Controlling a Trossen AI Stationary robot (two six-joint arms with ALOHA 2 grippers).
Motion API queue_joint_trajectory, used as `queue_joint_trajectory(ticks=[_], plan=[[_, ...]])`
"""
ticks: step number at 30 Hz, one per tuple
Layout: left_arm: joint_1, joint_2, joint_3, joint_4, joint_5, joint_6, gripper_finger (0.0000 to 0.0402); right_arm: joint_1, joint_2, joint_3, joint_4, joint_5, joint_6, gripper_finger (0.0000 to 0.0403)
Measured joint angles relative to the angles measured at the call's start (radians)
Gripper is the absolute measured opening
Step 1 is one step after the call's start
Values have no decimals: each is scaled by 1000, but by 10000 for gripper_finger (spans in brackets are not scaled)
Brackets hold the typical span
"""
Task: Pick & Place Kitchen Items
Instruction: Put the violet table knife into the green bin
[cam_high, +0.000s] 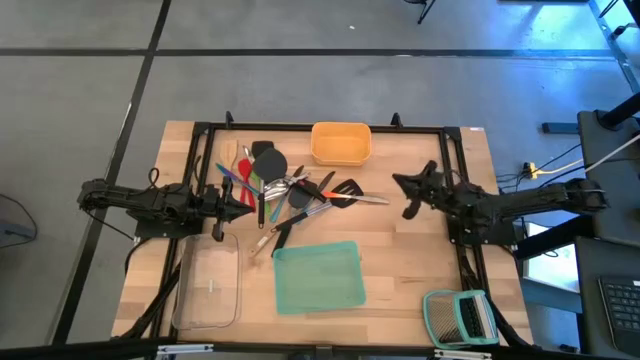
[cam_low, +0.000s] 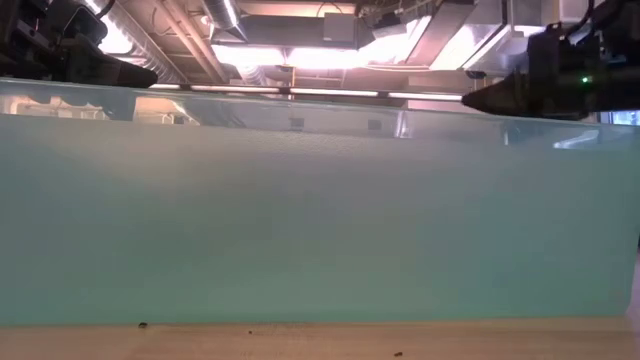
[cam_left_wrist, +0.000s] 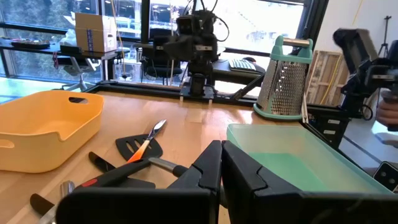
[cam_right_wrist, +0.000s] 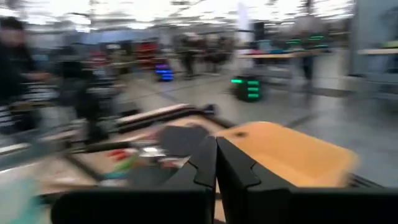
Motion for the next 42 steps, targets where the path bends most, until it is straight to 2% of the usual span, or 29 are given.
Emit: queue_joint_trajectory(ticks=[2,5,9,12,14,18,21,24,27,31,38,42], plan=[[0,0,0,0,0,0,4,-8,76,0,74,-92,-13,7],[0,0,0,0,0,0,4,-8,171,0,125,-138,-53,7],[0,0,0,0,0,0,4,-9,269,18,176,-116,-134,7],[0,0,0,0,0,0,4,-23,310,75,175,-107,-219,7],[0,0,0,0,0,0,4,-36,337,113,174,-106,-217,7],[0,0,0,0,0,0,4,-48,420,166,167,-156,-111,7],[0,0,0,0,0,0,4,-37,494,183,146,-264,-36,7],[0,0,0,0,0,0,4,3,590,183,116,-333,126,7],[0,0,0,0,0,0,4,45,681,183,181,-314,247,7],[0,0,0,0,0,0,4,68,749,183,290,-268,270,7],[0,0,0,0,0,0,4,71,753,183,442,-259,265,7],[0,0,0,0,0,0,4,72,753,183,530,-201,262,7]])
